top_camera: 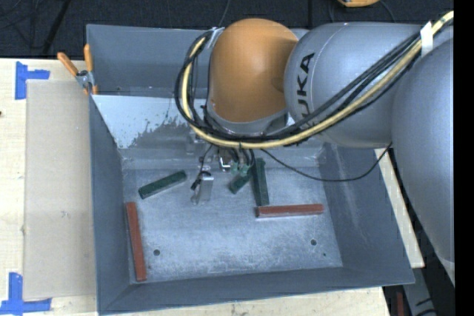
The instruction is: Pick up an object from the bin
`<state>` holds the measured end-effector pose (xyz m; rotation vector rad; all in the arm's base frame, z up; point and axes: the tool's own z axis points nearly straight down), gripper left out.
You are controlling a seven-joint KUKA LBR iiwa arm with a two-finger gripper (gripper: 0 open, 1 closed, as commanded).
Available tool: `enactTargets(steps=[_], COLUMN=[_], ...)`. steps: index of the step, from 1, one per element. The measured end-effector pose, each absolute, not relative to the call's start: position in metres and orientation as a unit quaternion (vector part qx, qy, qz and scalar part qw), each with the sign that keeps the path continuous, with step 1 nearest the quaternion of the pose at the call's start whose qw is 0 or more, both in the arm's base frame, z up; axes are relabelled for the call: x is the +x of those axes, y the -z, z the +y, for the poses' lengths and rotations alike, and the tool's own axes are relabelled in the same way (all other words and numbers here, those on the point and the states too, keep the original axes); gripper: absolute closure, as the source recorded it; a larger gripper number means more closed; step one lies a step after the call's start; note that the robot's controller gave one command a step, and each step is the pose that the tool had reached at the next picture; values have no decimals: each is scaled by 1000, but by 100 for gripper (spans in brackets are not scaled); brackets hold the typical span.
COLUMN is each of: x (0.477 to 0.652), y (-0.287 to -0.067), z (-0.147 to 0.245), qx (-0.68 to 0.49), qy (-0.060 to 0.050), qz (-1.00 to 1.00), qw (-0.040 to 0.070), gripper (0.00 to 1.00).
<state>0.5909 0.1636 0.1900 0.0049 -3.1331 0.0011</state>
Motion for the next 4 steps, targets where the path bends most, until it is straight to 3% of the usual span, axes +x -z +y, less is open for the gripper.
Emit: enactTargets(steps=[1, 2, 3, 4], x=[603, 604, 593, 612], y=[-65, -69, -70, -245], z=[194, 193, 181, 214], qx=[25, 23, 68, 119], qy=[-1, 0, 0, 1], qz=[-1000, -1000, -998, -993], qw=[3, 1, 0, -6], gripper=[0, 100, 100, 100])
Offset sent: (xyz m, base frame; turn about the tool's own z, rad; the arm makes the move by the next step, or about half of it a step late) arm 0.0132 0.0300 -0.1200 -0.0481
